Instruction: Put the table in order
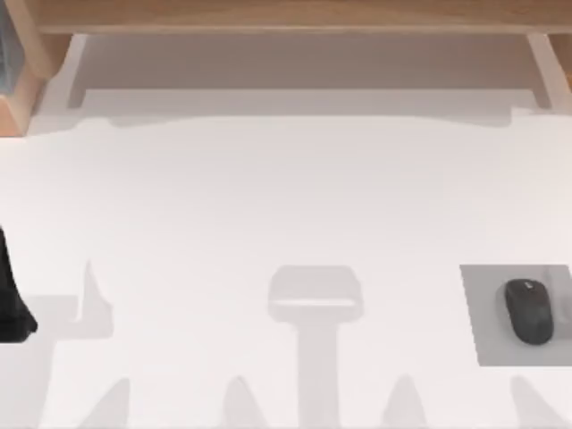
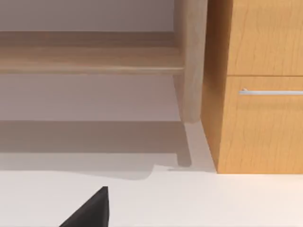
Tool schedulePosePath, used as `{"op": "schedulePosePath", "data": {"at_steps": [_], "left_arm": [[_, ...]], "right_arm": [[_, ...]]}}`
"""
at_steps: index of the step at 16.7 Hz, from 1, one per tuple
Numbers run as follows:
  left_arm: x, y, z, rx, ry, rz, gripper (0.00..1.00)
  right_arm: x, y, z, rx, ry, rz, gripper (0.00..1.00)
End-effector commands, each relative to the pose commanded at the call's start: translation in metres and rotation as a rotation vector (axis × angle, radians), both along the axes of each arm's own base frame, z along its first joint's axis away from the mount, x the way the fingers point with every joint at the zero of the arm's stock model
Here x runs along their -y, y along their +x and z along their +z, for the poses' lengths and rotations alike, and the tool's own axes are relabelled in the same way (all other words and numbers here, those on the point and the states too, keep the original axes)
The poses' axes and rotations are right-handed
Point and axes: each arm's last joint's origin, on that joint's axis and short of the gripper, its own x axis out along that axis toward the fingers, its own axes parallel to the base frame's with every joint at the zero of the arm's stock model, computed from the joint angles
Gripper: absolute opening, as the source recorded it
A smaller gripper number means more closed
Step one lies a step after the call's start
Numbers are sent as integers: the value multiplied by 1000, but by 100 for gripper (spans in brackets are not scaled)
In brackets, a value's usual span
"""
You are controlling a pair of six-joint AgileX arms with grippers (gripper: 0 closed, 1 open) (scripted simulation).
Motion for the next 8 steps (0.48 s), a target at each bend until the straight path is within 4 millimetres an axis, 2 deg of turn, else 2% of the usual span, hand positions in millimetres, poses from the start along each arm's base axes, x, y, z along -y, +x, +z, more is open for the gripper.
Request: {"op": "schedulePosePath", "data": {"at_steps": [2, 4, 6, 8], "left_arm": [[0, 0, 3, -1, 1, 1, 100], [1, 0, 16, -4, 3, 5, 100], [3, 3, 40, -9, 7, 7, 100], [6, 11, 75, -17, 10, 6, 100]], "right_arm": [[0, 0, 0, 0, 0, 0, 100], [0, 0, 0, 0, 0, 0, 100], [0, 0, 0, 0, 0, 0, 100], [0, 0, 0, 0, 0, 0, 100]]}}
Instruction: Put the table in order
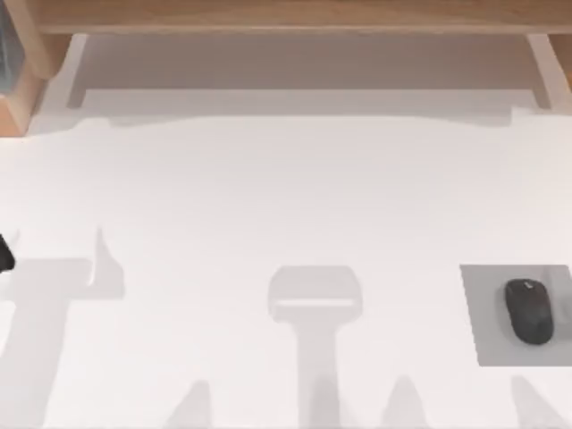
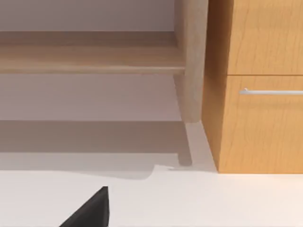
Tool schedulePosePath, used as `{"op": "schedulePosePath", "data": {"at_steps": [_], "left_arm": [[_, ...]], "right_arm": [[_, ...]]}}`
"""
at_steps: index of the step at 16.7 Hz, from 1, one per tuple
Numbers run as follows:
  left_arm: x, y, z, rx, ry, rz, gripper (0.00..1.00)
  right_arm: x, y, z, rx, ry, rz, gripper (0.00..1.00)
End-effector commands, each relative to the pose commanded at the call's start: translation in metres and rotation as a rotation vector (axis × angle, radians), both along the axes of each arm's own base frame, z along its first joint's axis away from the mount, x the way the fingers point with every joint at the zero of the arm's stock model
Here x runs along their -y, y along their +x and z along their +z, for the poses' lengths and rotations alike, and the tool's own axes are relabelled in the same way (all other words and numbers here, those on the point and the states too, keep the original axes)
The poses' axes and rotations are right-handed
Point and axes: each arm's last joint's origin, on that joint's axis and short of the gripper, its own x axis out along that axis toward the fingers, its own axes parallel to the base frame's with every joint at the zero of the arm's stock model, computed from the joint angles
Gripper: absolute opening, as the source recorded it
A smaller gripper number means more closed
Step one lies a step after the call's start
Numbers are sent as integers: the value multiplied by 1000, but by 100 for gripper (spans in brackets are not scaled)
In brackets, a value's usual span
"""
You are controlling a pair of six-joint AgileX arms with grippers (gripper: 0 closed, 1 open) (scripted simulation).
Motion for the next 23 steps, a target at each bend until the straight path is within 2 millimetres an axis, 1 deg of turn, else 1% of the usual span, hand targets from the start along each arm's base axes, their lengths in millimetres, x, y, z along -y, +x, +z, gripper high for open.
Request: {"op": "schedulePosePath", "data": {"at_steps": [2, 4, 7, 9, 10, 11, 13, 15, 16, 17, 19, 21, 23], "left_arm": [[5, 16, 41, -8, 2, -5, 100], [14, 42, 86, -13, 4, -11, 100], [37, 97, 147, -9, 3, -19, 100], [58, 141, 178, -3, 0, -23, 100], [71, 163, 189, 1, -2, -24, 100], [84, 184, 197, 3, -4, -25, 100], [111, 224, 204, 6, -7, -25, 100], [136, 255, 204, 11, -11, -25, 100], [147, 267, 202, 13, -13, -24, 100], [157, 276, 201, 17, -15, -24, 100], [170, 288, 199, 23, -20, -23, 100], [177, 293, 198, 27, -22, -23, 100], [177, 294, 198, 28, -23, -23, 100]], "right_arm": [[0, 0, 0, 0, 0, 0, 100], [0, 0, 0, 0, 0, 0, 100], [0, 0, 0, 0, 0, 0, 100], [0, 0, 0, 0, 0, 0, 100], [0, 0, 0, 0, 0, 0, 100], [0, 0, 0, 0, 0, 0, 100], [0, 0, 0, 0, 0, 0, 100], [0, 0, 0, 0, 0, 0, 100], [0, 0, 0, 0, 0, 0, 100], [0, 0, 0, 0, 0, 0, 100], [0, 0, 0, 0, 0, 0, 100], [0, 0, 0, 0, 0, 0, 100], [0, 0, 0, 0, 0, 0, 100]]}}
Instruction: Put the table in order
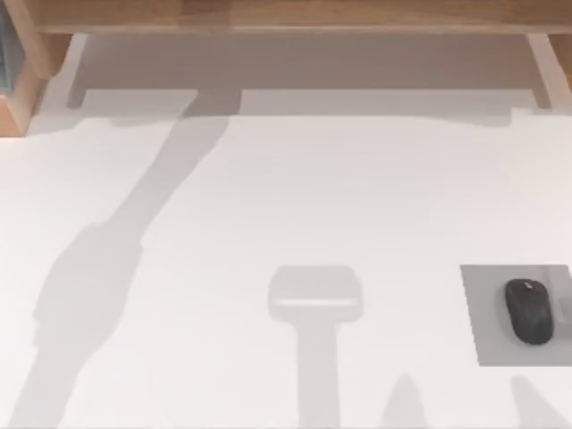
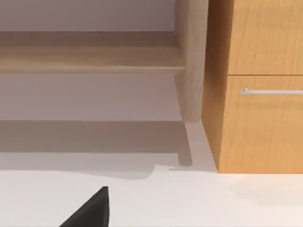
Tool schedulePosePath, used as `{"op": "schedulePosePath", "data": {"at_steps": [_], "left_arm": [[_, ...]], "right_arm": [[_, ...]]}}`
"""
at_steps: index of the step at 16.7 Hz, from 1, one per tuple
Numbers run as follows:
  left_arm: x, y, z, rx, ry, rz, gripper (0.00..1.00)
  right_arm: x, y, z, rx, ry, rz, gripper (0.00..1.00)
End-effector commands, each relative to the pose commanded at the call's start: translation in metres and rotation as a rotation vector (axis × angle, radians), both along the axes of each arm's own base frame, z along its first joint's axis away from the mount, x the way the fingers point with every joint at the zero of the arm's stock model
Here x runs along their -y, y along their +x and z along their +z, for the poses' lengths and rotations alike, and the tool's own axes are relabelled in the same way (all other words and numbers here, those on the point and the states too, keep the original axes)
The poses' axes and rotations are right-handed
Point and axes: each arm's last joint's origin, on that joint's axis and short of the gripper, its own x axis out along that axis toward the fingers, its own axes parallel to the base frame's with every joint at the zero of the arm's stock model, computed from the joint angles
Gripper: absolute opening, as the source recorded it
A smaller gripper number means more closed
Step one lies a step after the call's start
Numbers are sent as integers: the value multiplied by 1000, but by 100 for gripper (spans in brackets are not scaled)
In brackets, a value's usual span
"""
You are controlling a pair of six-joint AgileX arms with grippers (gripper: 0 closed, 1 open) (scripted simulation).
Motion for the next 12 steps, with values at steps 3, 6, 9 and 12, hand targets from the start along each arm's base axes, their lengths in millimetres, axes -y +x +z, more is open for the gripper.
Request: {"op": "schedulePosePath", "data": {"at_steps": [3, 6, 9, 12], "left_arm": [[-2, 0, 0, -2, 1, 3, 100], [0, 7, -1, -3, 1, -1, 100], [0, 15, 2, 4, -2, 0, 100], [0, 20, 0, 0, 0, 0, 100]], "right_arm": [[0, 0, 0, 0, 0, 0, 100], [0, 0, 0, 0, 0, 0, 100], [0, 0, 0, 0, 0, 0, 100], [0, 0, 0, 0, 0, 0, 100]]}}
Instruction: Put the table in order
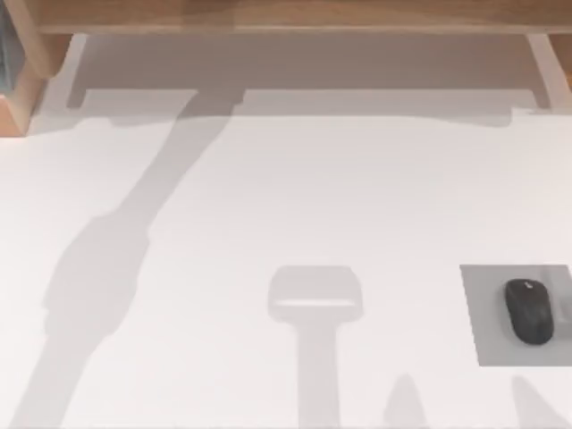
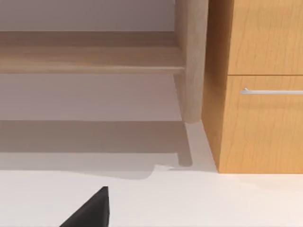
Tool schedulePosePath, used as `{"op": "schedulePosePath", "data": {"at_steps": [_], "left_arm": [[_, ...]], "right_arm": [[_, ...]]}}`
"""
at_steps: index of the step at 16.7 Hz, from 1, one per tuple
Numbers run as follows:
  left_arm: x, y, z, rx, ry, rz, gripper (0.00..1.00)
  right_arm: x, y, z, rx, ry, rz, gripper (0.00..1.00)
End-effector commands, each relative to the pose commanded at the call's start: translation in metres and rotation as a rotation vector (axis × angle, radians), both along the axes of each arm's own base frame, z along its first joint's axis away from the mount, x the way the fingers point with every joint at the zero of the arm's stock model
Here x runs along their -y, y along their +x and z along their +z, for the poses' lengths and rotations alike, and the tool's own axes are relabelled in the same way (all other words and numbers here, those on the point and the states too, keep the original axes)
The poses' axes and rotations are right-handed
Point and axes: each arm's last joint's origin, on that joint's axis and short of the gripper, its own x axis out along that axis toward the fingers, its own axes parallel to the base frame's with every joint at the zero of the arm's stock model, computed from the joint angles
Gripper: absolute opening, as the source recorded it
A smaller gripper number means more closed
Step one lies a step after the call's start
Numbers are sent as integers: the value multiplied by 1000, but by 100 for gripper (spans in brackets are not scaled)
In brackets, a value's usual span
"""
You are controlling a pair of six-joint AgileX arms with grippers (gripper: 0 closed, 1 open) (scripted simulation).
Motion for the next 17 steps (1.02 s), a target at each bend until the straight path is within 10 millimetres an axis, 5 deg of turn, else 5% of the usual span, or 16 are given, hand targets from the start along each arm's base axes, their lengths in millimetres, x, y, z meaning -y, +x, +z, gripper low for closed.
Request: {"op": "schedulePosePath", "data": {"at_steps": [2, 15, 17], "left_arm": [[0, 0, 0, 0, 0, 0, 100], [0, 0, 0, 0, 0, 0, 2], [0, 0, 0, 0, 0, 0, 0]], "right_arm": [[0, 0, 0, 0, 0, 0, 100], [0, 0, 0, 0, 0, 0, 100], [0, 0, 0, 0, 0, 0, 100]]}}
